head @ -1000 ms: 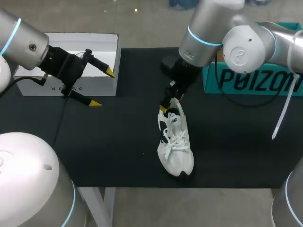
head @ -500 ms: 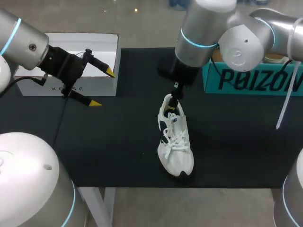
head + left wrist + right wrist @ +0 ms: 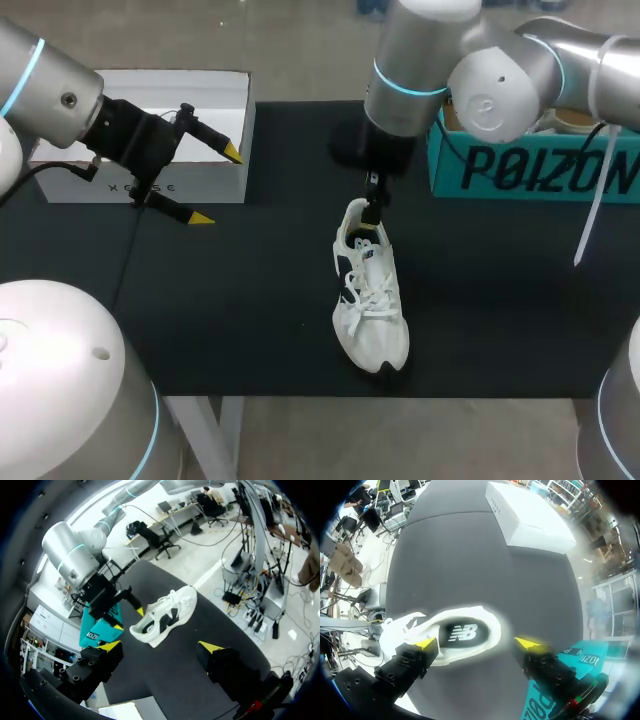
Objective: Take the shoe out of the shoebox, open the shoe tongue, remove and reinsert the insole, then place the shoe into the shoebox
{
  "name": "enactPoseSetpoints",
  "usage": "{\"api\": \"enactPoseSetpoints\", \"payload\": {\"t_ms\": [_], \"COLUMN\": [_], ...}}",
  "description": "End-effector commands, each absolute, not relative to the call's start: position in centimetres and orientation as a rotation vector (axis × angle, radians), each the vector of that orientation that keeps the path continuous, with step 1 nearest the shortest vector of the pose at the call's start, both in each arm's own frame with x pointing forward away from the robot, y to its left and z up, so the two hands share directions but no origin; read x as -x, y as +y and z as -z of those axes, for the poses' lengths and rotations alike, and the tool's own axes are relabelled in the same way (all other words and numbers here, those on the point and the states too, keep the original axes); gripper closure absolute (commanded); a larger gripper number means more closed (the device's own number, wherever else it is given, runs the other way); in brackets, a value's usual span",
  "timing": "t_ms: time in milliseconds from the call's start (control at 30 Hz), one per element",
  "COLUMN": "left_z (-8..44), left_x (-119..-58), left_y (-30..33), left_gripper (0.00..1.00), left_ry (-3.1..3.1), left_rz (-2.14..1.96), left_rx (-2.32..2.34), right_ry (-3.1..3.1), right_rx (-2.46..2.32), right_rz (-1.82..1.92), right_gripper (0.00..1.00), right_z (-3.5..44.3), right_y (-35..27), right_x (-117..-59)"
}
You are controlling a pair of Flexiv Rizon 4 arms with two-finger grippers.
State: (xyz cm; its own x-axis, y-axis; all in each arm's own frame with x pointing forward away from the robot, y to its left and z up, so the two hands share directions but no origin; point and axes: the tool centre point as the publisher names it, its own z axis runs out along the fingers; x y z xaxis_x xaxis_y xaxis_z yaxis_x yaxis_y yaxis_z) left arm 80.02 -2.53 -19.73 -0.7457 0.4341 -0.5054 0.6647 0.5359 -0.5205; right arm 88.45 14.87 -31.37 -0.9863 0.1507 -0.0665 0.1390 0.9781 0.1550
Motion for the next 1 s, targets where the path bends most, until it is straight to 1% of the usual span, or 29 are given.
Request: {"api": "enactPoseSetpoints", "payload": {"t_ms": [33, 233, 1000], "left_z": [19.7, 19.7, 19.7], "left_x": [-80.0, -80.0, -80.0], "left_y": [-2.5, -2.5, -2.5], "left_gripper": [0.0, 0.0, 0.0], "left_ry": [2.466, 2.466, 2.466], "left_rz": [1.026, 1.026, 1.026], "left_rx": [-0.911, -0.911, -0.911], "right_ry": [3.079, 3.097, 3.08], "right_rx": [-0.203, -0.185, -0.12], "right_rz": [-0.238, -0.24, -0.216], "right_gripper": [0.0, 0.0, 0.0], "right_z": [32.3, 33.5, 35.3], "right_y": [15.7, 15.5, 15.5], "right_x": [-89.8, -90.7, -91.8]}}
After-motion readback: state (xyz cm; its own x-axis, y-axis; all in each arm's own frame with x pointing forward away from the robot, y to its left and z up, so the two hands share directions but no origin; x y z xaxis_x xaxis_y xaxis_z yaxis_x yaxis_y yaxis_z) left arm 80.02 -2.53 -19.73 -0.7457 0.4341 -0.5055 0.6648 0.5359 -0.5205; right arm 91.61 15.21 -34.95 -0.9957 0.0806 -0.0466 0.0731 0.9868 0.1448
